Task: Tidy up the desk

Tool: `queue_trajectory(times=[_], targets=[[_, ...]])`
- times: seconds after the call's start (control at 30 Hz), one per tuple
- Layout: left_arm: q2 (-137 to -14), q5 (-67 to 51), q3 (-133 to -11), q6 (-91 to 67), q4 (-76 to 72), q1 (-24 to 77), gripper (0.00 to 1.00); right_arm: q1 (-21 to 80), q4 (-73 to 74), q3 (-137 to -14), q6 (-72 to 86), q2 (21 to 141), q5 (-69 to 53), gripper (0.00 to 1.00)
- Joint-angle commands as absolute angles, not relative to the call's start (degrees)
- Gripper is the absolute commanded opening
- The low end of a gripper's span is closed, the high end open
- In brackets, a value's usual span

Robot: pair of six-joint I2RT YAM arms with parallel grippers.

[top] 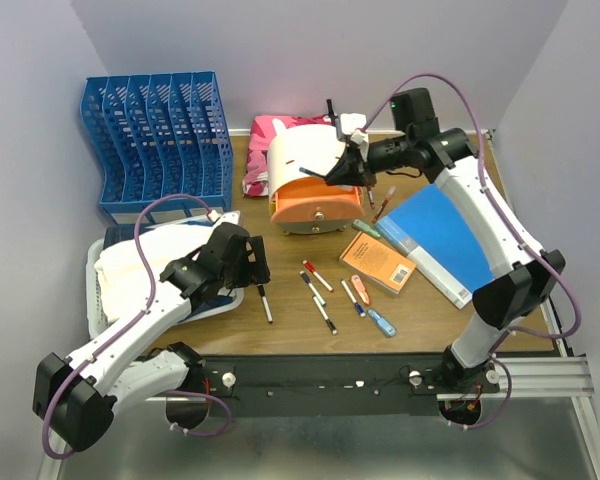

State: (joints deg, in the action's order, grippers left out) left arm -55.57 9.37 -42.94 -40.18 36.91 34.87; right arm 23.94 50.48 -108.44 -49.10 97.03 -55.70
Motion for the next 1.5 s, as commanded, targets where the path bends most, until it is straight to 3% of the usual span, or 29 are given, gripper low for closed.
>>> queue_trajectory(times=[0.0, 0.07, 0.1, 0.2, 0.43, 0.6, 0.77, 0.83, 0.87, 0.9, 1.0, 1.3, 1.47], targets=[[-54.58, 6.42, -42.19, -41.39, 33.93, 34.89, 0.98, 26.54, 47.11, -107.84, -46.33, 100.19, -53.27, 0.18], [-54.32, 6.42, -42.19, -41.40, 34.10, 34.89, 0.98, 26.89, 45.62, -107.58, -45.36, 100.90, -52.56, 0.24], [-54.40, 6.42, -42.27, -41.40, 34.28, 34.89, 0.98, 26.98, 45.27, -107.58, -44.13, 101.16, -51.86, 0.36], [-54.05, 7.29, -42.71, -41.22, 35.15, 34.89, 0.98, 27.07, 44.39, -108.45, -42.11, 101.69, -51.50, 0.57], [-51.07, 17.21, -46.31, -41.22, 41.13, 34.89, 0.99, 26.90, 42.46, -113.29, -31.40, 101.25, -47.21, 0.61], [-47.99, 20.47, -49.57, -39.73, 43.50, 34.89, 0.99, 24.09, 34.11, -108.39, -13.06, 97.66, -30.27, 0.72], [-46.15, 21.97, -51.41, -38.76, 42.54, 34.80, 0.99, 13.39, 25.59, -99.34, 5.33, 95.63, -23.22, 0.73], [-45.97, 22.76, -51.68, -38.76, 42.10, 34.80, 0.99, 11.78, 22.26, -95.12, 14.65, 95.19, -14.18, 0.72], [-45.79, 23.11, -51.68, -38.85, 41.75, 34.80, 0.99, 11.08, 21.89, -91.53, 17.03, 95.19, -11.19, 0.63], [-45.79, 24.25, -51.59, -39.20, 41.66, 34.80, 0.99, 10.73, 21.88, -89.84, 19.83, 95.45, -9.16, 0.48], [-45.27, 25.84, -51.07, -40.87, 40.44, 34.72, 0.99, 10.20, 21.36, -86.23, 22.05, 97.81, -7.21, 0.41], [-44.91, 27.25, -50.63, -43.06, 36.13, 34.54, 0.99, 10.20, 24.60, -91.49, 27.59, 112.21, 5.44, 0.53], [-45.09, 26.90, -50.19, -43.68, 35.68, 34.54, 0.99, 10.11, 24.70, -91.94, 28.30, 116.98, 8.17, 0.51]])
